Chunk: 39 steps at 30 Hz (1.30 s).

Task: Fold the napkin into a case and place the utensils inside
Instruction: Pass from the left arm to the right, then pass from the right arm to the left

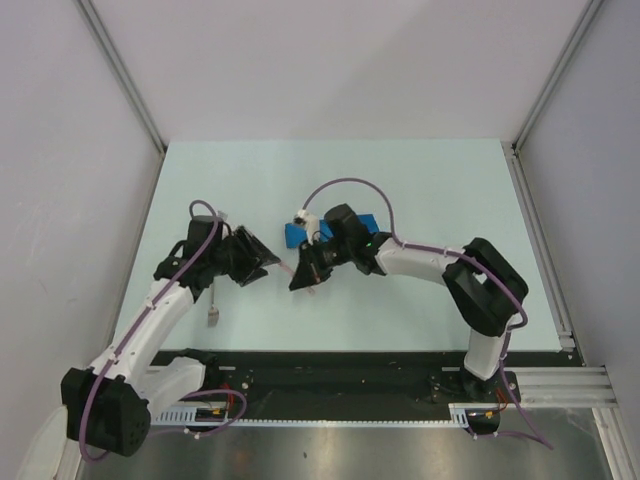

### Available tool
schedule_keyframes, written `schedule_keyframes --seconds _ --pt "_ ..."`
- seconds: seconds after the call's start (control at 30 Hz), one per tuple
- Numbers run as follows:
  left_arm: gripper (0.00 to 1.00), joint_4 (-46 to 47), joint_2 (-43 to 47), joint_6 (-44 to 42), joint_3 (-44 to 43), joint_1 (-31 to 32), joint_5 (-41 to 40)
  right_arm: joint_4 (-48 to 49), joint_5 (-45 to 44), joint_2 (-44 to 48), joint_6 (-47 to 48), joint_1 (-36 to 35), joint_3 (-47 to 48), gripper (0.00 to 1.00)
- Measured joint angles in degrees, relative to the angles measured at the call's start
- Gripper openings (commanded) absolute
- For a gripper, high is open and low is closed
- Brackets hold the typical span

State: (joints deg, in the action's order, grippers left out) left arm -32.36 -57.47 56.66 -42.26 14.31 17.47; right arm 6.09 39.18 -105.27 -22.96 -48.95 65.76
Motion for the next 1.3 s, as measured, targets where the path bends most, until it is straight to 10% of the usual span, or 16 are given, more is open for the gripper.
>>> schedule_keyframes --seconds 0.03,0.17,0.53,1.3 --pt "0.77 0.81 0.33 -2.1 -0.35 -0.46 0.92 -2.54 2.75 0.96 1.64 1.95 -0.02 0.0" --pt "0.83 4.04 2.86 -10.43 -0.83 -1.79 4.48 -10.6 9.49 5.66 7.82 8.83 -1.16 0.0" --pt "0.65 17.86 5.53 -20.72 2.25 -5.27 22.36 -17.35 22.47 14.93 11.76 10.95 -9.2 0.0" --pt "0.33 34.95 5.09 -13.4 8.96 -9.92 38.38 -15.89 27.82 17.42 9.6 11.58 -11.54 0.0"
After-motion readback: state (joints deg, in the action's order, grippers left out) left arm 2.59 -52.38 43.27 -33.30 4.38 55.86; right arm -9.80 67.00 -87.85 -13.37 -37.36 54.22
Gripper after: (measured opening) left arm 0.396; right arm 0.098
